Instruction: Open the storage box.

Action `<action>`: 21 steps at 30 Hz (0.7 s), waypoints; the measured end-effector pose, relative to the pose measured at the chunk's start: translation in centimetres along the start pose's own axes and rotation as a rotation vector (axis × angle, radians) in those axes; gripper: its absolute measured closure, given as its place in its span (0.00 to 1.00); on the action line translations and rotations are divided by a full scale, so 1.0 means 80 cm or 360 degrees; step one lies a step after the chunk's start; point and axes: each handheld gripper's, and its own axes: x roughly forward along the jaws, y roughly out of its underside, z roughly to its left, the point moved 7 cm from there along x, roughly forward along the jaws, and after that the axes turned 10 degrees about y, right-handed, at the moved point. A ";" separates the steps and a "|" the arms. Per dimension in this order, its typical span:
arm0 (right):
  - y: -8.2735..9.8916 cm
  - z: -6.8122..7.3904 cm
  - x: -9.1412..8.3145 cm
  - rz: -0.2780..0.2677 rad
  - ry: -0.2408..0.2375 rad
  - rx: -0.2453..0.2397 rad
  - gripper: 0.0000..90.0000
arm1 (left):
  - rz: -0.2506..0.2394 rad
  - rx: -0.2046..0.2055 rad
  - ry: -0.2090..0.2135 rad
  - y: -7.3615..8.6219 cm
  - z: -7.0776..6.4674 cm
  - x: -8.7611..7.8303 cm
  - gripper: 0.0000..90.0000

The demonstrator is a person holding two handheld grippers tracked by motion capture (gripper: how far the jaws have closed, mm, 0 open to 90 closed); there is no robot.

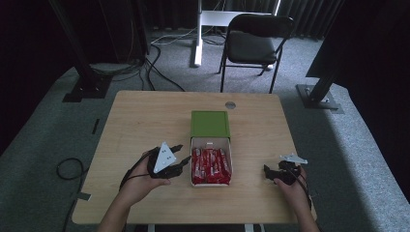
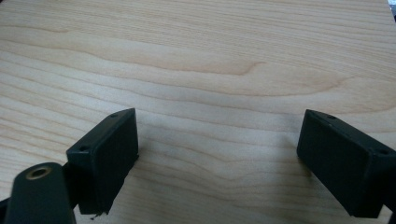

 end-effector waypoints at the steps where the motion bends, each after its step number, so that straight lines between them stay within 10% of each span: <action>1: 0.000 0.000 0.000 0.0000 0.0000 0.0000 0.13 | -0.0001 -0.0022 -0.0005 0.003 0.003 -0.001 0.56; 13: 0.000 0.000 0.000 -0.0001 0.0000 0.0000 0.13 | 0.0048 -0.0241 -0.0025 0.046 0.030 -0.006 0.20; 21: 0.000 0.000 0.000 -0.0003 0.0001 -0.0003 0.13 | 0.0130 -0.0406 -0.0080 0.087 0.045 -0.001 0.17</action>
